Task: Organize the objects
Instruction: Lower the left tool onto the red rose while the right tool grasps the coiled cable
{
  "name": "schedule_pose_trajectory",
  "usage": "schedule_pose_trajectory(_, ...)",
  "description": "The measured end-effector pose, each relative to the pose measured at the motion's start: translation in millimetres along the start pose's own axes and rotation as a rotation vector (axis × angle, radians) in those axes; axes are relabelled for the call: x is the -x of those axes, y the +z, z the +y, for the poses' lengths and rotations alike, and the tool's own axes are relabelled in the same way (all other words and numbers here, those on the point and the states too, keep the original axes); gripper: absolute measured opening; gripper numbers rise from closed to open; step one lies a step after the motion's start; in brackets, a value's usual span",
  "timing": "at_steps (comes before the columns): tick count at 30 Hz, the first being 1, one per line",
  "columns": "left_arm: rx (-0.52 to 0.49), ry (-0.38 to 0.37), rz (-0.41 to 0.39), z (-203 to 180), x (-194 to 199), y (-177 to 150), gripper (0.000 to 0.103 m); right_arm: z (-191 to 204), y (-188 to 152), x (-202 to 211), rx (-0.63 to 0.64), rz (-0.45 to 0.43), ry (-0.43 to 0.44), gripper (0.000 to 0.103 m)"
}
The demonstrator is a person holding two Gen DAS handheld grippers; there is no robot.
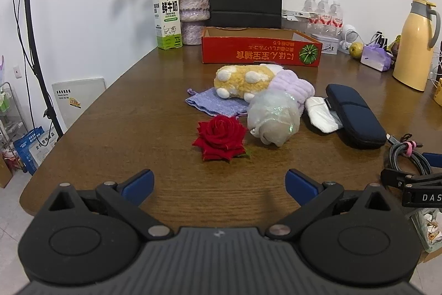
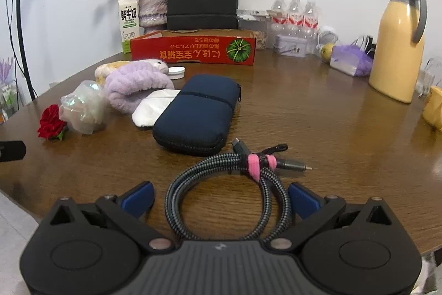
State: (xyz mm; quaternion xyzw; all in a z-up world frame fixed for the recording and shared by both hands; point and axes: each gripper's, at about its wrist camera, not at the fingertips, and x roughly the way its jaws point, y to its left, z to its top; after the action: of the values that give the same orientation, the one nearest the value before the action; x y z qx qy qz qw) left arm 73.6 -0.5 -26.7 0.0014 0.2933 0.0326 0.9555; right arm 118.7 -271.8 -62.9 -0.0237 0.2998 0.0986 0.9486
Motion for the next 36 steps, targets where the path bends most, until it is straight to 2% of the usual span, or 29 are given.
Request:
schedule_pose_trajectory(5,0.011,0.009,0.012,2,-10,8,0.103,-5,3,-7,-0.013,-0.003,-0.013,0.103)
schedule_pose_trajectory(11,0.043,0.013,0.019,12,-19,21,0.103,-10,6,-10,0.002,0.001,0.013,0.102)
schedule_pose_trajectory(12,0.046,0.012,0.020,13,-21,23,0.103,-10,7,-10,0.001,0.002,0.012,0.100)
schedule_pose_trajectory(14,0.047,0.010,0.029,16,-25,26,0.103,-11,8,-10,-0.002,-0.006,0.009,0.088)
schedule_pose_trajectory(24,0.036,-0.020,0.083,31,-52,39,0.103,-13,17,-9,-0.062,-0.006,0.017,0.086)
schedule_pose_trajectory(36,0.062,-0.048,0.154,31,-80,44,0.103,-9,43,-4,-0.015,-0.071,0.012,0.086)
